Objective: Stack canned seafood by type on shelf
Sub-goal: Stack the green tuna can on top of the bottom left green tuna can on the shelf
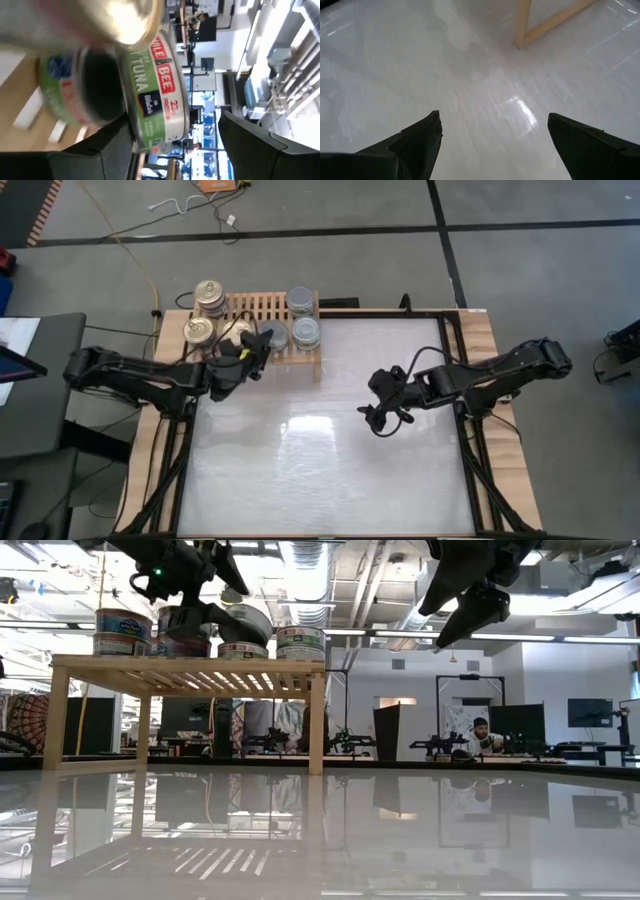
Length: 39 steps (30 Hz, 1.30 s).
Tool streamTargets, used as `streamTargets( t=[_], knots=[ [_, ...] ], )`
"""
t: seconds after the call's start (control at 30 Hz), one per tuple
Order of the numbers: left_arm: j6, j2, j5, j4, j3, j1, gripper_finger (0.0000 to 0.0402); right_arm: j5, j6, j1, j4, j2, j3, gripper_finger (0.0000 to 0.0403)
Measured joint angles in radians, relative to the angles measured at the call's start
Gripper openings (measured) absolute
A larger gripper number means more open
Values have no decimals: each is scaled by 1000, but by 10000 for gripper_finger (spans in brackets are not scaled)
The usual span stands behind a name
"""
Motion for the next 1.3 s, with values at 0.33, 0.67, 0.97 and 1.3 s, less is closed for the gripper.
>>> streamTargets(
  t=[0.33, 0.67, 0.97, 1.3],
  knots=[
    [-31, -7, 72, -51, 0, 4, 274, 0, 12, 6, -1, 0, 0, 384],
    [-99, -23, 103, -126, 0, -18, 274, 0, 17, 15, 4, 0, 0, 384],
    [-81, -61, 122, -66, 0, -11, 274, 0, 16, 20, 18, 2, 0, 384],
    [-90, -88, 153, -169, 2, 18, 274, 1, 10, 20, 37, 2, 0, 384]
  ],
)
